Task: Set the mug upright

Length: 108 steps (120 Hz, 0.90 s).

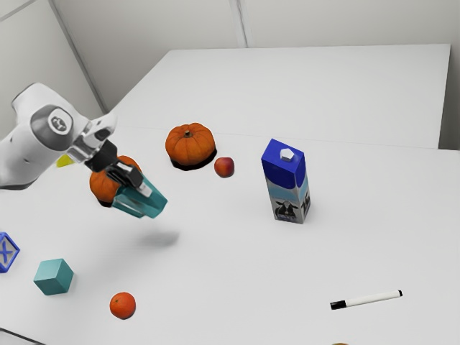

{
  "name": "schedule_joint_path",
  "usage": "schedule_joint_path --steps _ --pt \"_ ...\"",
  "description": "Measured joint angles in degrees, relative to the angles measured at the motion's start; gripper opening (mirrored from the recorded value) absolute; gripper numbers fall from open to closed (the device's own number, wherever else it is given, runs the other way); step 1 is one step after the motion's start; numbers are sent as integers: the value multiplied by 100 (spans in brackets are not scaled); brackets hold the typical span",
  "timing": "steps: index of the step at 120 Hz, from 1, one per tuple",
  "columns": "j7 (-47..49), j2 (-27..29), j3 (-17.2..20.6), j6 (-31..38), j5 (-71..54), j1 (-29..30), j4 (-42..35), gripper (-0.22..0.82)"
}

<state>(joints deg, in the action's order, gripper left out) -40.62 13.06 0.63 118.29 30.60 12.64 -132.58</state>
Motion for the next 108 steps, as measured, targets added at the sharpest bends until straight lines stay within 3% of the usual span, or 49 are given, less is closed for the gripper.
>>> schedule_joint_path --steps 44,108 --pt "1913 -9 591 -548 -1631 -149 298 -18" --pt "3858 -150 1052 427 -2727 -310 -108 -18"
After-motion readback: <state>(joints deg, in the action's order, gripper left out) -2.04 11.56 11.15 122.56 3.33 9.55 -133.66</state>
